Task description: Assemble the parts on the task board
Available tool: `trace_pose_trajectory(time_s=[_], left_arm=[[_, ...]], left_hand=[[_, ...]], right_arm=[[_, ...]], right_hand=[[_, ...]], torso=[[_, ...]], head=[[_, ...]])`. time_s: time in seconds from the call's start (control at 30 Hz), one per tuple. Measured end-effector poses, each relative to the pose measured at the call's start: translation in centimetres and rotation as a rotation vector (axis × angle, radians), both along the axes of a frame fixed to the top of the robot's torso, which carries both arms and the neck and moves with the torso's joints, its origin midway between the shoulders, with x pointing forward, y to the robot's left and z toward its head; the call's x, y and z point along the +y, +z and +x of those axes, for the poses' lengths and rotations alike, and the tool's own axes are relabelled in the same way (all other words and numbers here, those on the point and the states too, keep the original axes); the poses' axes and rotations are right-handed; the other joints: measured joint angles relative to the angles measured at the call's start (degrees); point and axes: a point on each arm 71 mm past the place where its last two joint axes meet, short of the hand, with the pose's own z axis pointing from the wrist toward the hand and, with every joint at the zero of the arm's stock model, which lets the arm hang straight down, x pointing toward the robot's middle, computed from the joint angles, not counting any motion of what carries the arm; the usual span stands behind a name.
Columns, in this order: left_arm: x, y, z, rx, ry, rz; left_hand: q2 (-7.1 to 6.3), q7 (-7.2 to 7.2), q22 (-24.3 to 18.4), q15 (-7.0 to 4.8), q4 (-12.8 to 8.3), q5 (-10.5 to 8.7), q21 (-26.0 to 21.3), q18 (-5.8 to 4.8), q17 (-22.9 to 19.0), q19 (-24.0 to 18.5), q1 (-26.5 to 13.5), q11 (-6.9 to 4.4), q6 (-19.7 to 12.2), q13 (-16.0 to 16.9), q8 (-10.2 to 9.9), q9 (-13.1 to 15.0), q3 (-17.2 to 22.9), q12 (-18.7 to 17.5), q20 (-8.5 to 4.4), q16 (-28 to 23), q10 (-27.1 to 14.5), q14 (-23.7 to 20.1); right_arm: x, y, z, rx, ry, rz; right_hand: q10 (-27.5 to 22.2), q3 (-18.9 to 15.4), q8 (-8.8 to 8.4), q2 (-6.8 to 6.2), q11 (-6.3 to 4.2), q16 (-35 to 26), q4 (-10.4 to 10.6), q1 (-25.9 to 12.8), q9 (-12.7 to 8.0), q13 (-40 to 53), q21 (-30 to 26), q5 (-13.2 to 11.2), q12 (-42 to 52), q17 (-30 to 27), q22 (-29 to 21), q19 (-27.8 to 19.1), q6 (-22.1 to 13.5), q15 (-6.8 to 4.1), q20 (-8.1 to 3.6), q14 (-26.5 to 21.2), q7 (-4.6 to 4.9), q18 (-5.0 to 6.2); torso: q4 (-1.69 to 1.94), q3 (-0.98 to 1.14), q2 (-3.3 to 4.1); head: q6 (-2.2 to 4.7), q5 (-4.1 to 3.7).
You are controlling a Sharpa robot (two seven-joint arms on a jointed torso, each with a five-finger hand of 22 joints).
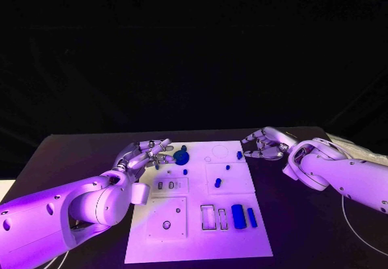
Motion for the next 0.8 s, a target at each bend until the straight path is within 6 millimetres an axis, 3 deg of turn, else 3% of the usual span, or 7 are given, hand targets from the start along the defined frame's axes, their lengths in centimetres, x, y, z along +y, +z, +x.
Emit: trace_pose_trajectory(time_s=[0.4,0.8], left_arm=[[0.0,-0.1,0.0,0.001,-0.001,0.000],[0.0,-0.1,0.1,0.002,0.000,0.000]], left_hand=[[0.00,0.00,0.0,0.00,0.0,0.00,0.0,0.00,0.0,0.0,0.0,0.00,0.0,0.0,0.0,0.0,0.0,0.0,0.00,0.0,0.0,0.0],[0.22,0.00,0.0,0.00,0.0,0.00,0.0,0.00,0.1,0.0,0.2,0.00,0.0,0.0,0.0,0.0,0.0,0.0,0.00,0.0,0.0,0.0]], right_arm=[[0.3,-1.4,0.7,0.042,-0.003,0.012],[0.9,-2.5,0.8,0.082,0.010,0.012]], right_hand=[[0.0,0.3,0.00,1.12,0.00,0.0,-1.0,1.6,0.0,0.3,0.0,-1.7,0.0,0.0,-0.1,0.0,1.3,0.00,0.00,0.0,-0.04,0.00],[0.0,0.7,0.23,1.43,0.00,0.0,-1.4,1.9,0.0,0.5,0.0,-2.0,0.0,0.0,-0.1,0.0,2.3,-0.22,0.00,0.2,-0.24,0.00]], torso=[[0.01,-0.12,-0.04],[0.02,-0.18,-0.08]], head=[[-0.65,0.24],[-0.96,0.40]])
